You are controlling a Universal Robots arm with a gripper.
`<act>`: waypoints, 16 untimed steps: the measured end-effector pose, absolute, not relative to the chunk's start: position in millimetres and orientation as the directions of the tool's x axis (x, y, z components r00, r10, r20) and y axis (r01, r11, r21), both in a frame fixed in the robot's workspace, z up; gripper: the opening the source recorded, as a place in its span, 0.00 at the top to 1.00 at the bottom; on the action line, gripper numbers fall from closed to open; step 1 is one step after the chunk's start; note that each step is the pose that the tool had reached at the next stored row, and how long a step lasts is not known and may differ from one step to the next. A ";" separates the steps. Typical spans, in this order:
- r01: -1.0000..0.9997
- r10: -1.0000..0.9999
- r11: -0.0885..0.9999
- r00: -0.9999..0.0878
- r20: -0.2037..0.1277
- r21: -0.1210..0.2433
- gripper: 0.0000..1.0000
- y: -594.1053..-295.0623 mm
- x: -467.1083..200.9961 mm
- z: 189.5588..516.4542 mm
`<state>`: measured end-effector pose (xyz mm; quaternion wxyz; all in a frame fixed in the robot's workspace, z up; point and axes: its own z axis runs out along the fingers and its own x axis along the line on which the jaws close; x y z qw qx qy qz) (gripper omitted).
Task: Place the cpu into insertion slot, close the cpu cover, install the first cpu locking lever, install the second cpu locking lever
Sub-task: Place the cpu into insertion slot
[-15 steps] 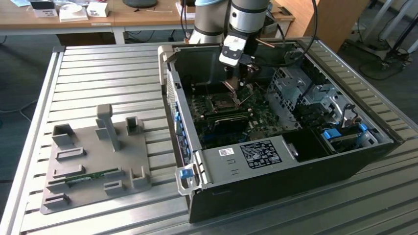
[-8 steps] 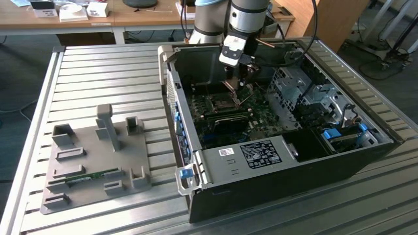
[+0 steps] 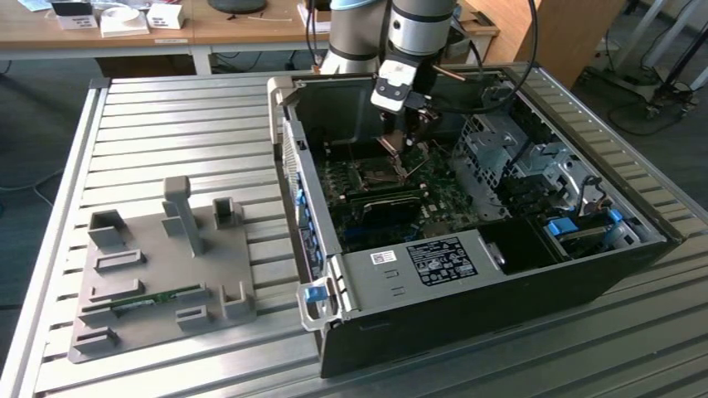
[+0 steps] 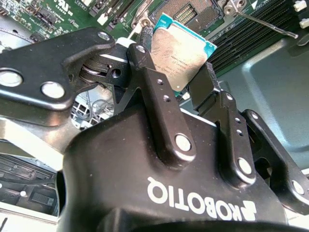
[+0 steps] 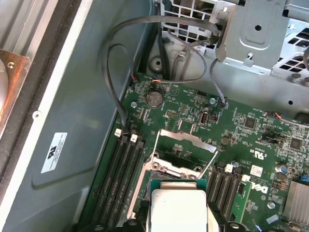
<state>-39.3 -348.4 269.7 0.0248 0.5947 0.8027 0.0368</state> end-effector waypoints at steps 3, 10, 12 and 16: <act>0.958 0.961 0.273 -0.275 0.004 0.088 0.46 -348.4 -39.3 269.7; 0.958 0.962 0.271 -0.273 0.004 0.088 0.46 -348.4 -39.3 269.7; 0.959 0.962 0.271 -0.272 0.004 0.088 0.46 -348.4 -39.3 269.7; 0.959 0.962 0.271 -0.272 0.004 0.088 0.46 -348.4 -39.3 269.7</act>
